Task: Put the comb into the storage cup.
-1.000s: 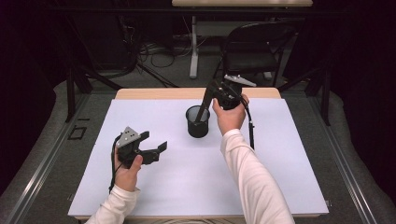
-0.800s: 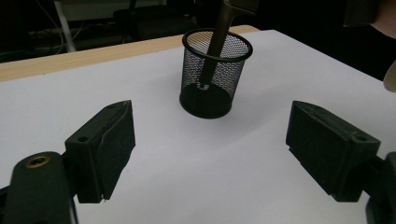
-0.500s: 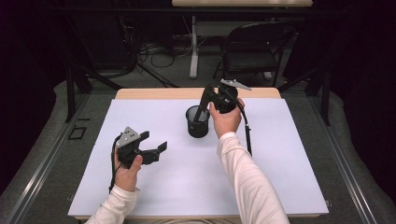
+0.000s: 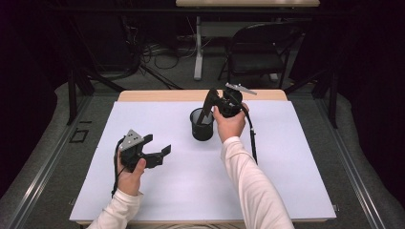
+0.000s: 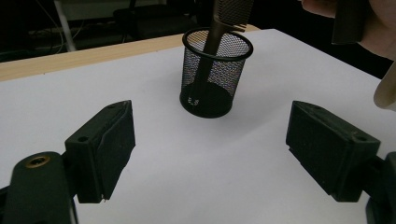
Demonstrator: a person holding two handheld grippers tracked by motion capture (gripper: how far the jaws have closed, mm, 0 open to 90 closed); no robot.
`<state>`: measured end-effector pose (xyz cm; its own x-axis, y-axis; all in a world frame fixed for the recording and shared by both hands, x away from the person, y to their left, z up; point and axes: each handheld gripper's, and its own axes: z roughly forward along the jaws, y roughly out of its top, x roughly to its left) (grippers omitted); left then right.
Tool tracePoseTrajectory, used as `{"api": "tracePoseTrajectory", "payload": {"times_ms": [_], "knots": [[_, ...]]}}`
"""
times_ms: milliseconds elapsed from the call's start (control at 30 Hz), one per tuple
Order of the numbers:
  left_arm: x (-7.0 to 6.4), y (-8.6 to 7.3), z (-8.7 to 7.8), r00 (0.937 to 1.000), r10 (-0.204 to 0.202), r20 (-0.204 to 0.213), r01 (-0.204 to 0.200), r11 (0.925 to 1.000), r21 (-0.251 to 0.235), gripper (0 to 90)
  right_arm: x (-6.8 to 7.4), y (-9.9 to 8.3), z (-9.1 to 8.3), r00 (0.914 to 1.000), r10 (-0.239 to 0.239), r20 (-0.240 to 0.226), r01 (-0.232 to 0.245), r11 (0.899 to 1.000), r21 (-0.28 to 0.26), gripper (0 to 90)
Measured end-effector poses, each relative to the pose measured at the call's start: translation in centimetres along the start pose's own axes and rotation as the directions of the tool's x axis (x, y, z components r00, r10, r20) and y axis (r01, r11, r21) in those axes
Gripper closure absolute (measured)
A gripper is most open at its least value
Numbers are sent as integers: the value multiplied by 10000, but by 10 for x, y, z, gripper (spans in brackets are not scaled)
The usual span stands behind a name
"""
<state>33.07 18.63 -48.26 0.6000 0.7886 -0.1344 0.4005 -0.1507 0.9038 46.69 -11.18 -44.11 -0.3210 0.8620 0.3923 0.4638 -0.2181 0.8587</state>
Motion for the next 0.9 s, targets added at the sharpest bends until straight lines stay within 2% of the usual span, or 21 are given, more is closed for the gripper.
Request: {"api": "tracePoseTrajectory", "payload": {"times_ms": [167,633,900], "knots": [[0,0,0,10000,-7,-1,7,10000,-11,159,-1,0,0,10000,38,-30,-38,10000,0,870],[-1,0,1,10000,45,-24,-45,10000,58,160,-20,-2,-3,9953,950,-184,-951,9955,-25,870],[-1,-1,1,10000,55,-23,-54,10000,81,160,-26,-3,-5,9946,1011,-250,-1011,9949,15,870]]}}
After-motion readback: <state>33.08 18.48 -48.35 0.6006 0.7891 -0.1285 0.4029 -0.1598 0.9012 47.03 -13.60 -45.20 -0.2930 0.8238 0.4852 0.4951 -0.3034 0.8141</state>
